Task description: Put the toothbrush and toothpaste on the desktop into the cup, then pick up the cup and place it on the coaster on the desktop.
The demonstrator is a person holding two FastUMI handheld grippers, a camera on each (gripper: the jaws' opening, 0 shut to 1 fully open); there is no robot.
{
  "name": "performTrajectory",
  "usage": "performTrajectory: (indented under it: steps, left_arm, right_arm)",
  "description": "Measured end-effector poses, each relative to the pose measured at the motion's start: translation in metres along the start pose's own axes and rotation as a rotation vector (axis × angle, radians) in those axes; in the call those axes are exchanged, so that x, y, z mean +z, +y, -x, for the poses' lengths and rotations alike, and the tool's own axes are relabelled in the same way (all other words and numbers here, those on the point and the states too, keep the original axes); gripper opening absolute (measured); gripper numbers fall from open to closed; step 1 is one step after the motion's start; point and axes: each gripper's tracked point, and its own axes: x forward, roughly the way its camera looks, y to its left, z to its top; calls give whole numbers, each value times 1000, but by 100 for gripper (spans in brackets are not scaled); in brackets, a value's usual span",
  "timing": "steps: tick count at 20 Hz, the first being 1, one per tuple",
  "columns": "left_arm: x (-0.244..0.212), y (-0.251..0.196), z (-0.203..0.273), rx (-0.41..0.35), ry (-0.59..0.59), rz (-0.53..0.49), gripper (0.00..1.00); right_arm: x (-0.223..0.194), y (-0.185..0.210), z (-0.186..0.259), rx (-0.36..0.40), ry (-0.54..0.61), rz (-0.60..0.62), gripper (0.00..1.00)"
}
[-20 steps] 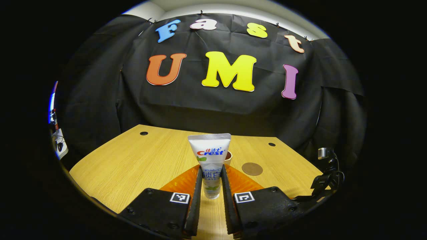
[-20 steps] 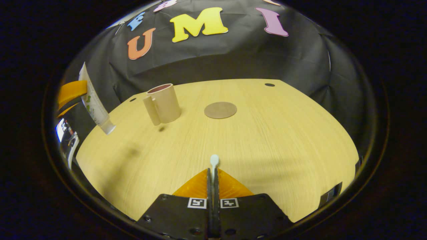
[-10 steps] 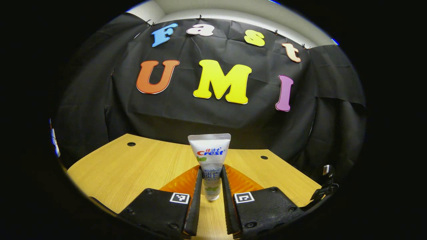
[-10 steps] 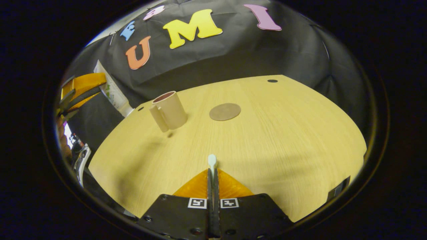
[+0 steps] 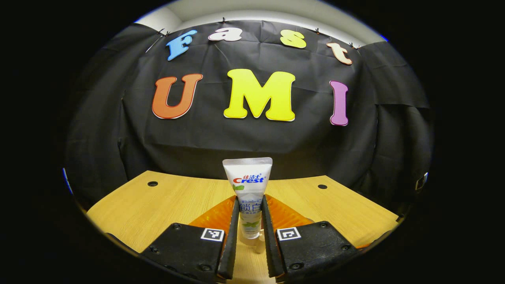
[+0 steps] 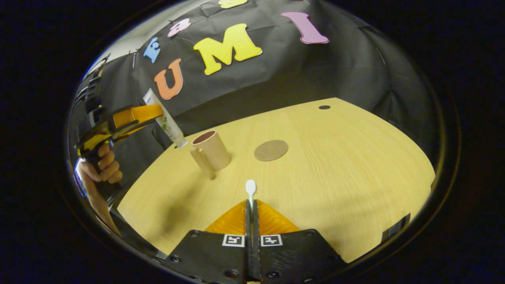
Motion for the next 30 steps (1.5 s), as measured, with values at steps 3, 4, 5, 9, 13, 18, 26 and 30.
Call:
performTrajectory:
  steps: [3,4,5,9,13,18,26,30]
  left_arm:
    - [4,-1,-24,-9,-14,-33,34]
    - [1,2,-34,2,-4,-52,34]
    - [-2,3,-42,13,6,-67,34]
    - [-14,1,-64,9,29,-54,34]
    - [-20,-1,-75,7,43,-67,35]
    - [-11,2,-76,28,17,-92,43]
    - [0,8,-59,57,-8,-76,95]
    - [7,22,-37,84,-44,-46,97]
  right_arm:
    - [9,5,11,16,-29,15,0]
    - [12,6,15,19,-43,22,0]
    - [15,7,19,18,-59,33,0]
    - [19,8,28,12,-87,57,0]
    - [20,5,29,8,-88,47,0]
    - [20,7,27,16,-85,56,0]
    - [19,13,28,36,-86,68,0]
    - [31,24,29,68,-113,108,0]
